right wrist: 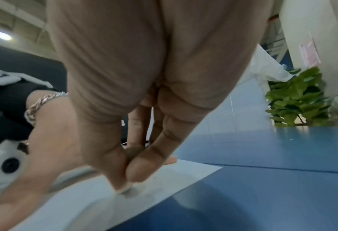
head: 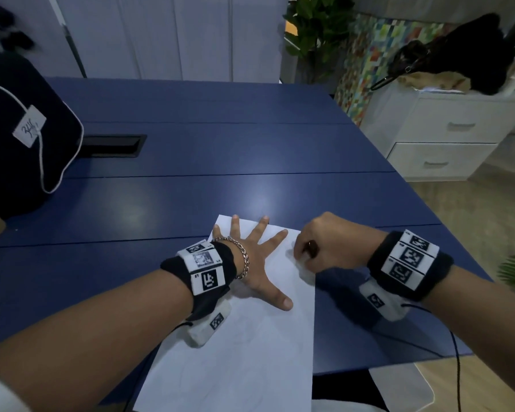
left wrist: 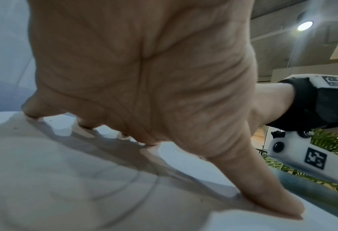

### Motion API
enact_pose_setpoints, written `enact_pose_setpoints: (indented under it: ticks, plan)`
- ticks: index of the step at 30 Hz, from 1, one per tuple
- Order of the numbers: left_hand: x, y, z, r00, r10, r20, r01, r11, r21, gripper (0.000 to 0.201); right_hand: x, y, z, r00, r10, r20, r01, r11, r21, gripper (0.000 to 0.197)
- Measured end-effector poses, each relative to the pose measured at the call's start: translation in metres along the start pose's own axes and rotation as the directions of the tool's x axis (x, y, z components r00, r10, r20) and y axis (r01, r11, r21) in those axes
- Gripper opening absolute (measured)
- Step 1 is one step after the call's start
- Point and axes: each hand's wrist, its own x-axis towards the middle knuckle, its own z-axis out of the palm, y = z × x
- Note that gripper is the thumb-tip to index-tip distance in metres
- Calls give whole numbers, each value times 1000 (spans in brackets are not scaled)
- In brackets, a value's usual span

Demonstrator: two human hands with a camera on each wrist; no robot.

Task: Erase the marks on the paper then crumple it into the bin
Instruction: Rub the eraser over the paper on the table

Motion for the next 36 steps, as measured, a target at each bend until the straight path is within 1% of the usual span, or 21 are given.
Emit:
enact_pose_setpoints:
  ticks: [4, 7, 10, 13, 15, 16, 18, 20, 21, 24, 25, 26, 29, 30, 31, 34, 35, 36]
  plan:
    - [2, -1, -2, 1000, 2, 0, -2, 1000, 5, 151, 7, 14, -6, 988, 67, -137, -64, 998, 25, 24]
    - [3, 2, -2, 1000, -13, 7, 13, 1000, 18, 150, 7, 19, -2, 987, 97, -129, -87, 993, 83, 22]
    - [3, 13, -4, 998, 23, -52, -21, 999, 35, 145, 7, 27, -5, 985, 139, -104, -123, 981, 148, 20]
    - [5, 17, 1, 995, 55, -79, -58, 998, -37, 144, 9, 29, -8, 981, 158, -116, -136, 975, 175, 17]
    - [8, 15, 6, 995, 48, -85, -53, 997, -64, 146, 7, 23, -5, 983, 135, -128, -116, 983, 145, 17]
    - [9, 15, 8, 995, 45, -85, -51, 996, -69, 146, 4, 16, -1, 988, 102, -115, -88, 989, 117, 19]
    - [9, 14, 11, 995, 43, -85, -50, 996, -80, 146, -4, 4, 5, 999, 14, -45, -10, 997, 73, 21]
    - [8, 14, 11, 995, 37, -90, -45, 995, -88, 145, -5, 4, 4, 1000, -22, -4, 22, 999, 45, 22]
    - [7, 13, 11, 995, 31, -90, -39, 996, -86, 145, -3, 10, 1, 1000, -11, -23, 11, 1000, 28, 22]
    - [7, 14, 8, 998, 18, -65, -22, 998, -64, 147, 6, 29, -5, 985, 59, -164, -55, 998, 26, 16]
    - [8, 15, 6, 998, 13, -56, -17, 998, -58, 147, 6, 30, -4, 979, 72, -193, -67, 997, 33, 16]
    - [8, 16, 5, 999, 8, -51, -10, 998, -54, 148, 4, 27, -2, 980, 71, -187, -67, 997, 29, 17]
    - [9, 16, 2, 999, -13, -41, 11, 999, -33, 151, -5, 8, 1, 1000, 1, -30, -1, 1000, 0, 26]
    - [9, 16, 0, 999, -15, -39, 14, 1000, -18, 152, -5, 6, -1, 1000, -8, -3, 7, 1000, -8, 28]
    - [10, 17, -1, 999, -14, -41, 15, 1000, 1, 154, -2, 7, -3, 1000, 0, -12, 0, 1000, -10, 27]
    - [11, 18, -3, 999, -11, -45, 13, 999, 36, 155, 7, 21, -6, 988, 67, -139, -68, 998, -2, 23]
    - [11, 19, -3, 999, -12, -44, 14, 999, 39, 155, 7, 23, -6, 984, 73, -160, -75, 997, -6, 22]
    - [11, 20, -2, 999, -14, -41, 16, 999, 38, 155, 5, 22, -4, 986, 64, -152, -67, 998, -15, 22]
